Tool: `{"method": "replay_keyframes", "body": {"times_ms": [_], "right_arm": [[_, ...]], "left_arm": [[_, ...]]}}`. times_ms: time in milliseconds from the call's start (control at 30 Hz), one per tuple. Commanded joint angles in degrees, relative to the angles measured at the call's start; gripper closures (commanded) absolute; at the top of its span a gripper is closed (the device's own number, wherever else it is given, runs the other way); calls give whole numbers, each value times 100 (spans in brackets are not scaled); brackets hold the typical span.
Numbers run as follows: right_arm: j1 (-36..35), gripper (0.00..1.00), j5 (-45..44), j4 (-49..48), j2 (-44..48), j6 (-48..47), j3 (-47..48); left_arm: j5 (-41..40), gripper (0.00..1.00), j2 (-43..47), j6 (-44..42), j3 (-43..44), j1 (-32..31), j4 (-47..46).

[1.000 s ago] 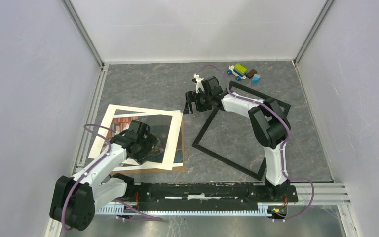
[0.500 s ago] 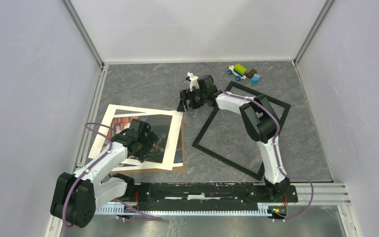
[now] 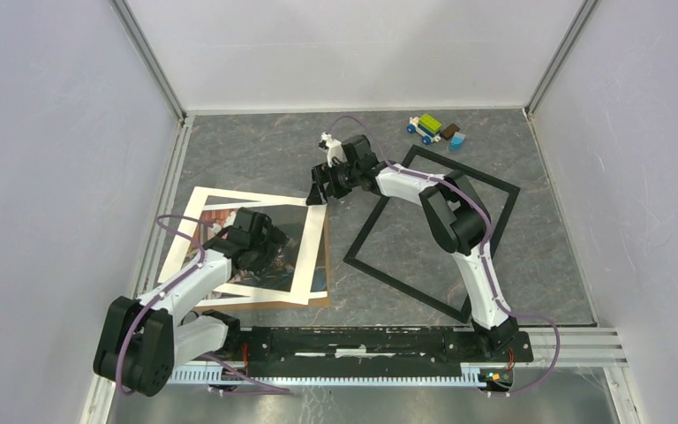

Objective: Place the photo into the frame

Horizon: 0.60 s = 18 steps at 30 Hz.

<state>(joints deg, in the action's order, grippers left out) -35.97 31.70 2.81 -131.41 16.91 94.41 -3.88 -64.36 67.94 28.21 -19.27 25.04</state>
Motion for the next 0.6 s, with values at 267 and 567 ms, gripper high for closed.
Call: {"method": "replay_keyframes", "body": {"times_ms": [267,567], "right_arm": [[-31,16,911,-80,497,934,-317],[41,16,826,-438,1187,1302,-1111]], "left_arm": [[-105,6,-531,-9,-456,-22,59],[68,6,-731,-239,-404,-18,-227]]}}
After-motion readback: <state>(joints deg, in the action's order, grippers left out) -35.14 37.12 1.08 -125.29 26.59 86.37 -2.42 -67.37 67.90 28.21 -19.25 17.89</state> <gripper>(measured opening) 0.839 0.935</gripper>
